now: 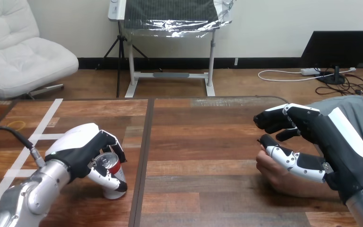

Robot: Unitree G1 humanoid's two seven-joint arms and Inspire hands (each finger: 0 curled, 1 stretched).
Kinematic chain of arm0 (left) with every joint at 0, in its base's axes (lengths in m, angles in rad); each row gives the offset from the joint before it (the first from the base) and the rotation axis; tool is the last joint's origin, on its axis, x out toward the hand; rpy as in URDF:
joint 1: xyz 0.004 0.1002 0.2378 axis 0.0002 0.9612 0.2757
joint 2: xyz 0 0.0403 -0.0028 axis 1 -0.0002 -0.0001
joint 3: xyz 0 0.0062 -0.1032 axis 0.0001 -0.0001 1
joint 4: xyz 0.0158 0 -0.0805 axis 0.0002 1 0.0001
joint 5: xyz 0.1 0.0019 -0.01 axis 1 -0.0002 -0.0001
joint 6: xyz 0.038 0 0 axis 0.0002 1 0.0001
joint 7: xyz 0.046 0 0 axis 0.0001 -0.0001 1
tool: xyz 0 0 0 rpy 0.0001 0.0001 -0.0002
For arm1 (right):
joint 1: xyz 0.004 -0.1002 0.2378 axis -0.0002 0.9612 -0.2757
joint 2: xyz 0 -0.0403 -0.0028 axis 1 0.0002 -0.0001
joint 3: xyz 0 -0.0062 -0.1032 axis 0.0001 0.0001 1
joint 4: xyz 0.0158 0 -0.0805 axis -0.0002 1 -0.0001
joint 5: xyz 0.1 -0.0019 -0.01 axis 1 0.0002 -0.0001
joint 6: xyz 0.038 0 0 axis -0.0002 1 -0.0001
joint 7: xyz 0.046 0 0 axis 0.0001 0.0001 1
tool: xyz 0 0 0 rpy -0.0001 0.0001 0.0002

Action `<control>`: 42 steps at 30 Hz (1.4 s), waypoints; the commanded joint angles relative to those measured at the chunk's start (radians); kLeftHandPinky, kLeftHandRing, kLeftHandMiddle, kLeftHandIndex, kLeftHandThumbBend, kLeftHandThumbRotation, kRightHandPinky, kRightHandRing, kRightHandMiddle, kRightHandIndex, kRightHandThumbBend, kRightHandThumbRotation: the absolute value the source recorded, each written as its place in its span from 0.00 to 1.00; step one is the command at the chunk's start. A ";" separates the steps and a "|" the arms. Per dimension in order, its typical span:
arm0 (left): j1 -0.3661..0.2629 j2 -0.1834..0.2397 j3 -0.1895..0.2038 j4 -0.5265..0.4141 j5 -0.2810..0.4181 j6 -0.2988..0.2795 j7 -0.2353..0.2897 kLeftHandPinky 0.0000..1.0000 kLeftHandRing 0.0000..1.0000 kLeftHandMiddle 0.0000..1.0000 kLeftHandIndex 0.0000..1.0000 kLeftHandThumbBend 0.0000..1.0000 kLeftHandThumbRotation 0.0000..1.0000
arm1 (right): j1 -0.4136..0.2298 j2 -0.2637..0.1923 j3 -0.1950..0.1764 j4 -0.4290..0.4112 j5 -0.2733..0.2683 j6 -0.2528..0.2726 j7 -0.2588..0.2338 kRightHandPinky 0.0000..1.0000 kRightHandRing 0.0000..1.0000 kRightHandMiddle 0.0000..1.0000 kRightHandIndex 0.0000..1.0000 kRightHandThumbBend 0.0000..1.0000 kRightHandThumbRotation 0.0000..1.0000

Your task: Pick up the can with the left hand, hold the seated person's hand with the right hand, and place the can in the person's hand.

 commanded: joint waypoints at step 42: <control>-0.270 -0.155 0.022 0.088 -0.063 -0.090 0.208 0.35 0.41 0.48 0.50 0.68 0.00 | -0.076 -0.012 -0.009 -0.045 -0.023 -0.002 -0.012 0.65 0.70 0.68 0.63 0.40 0.00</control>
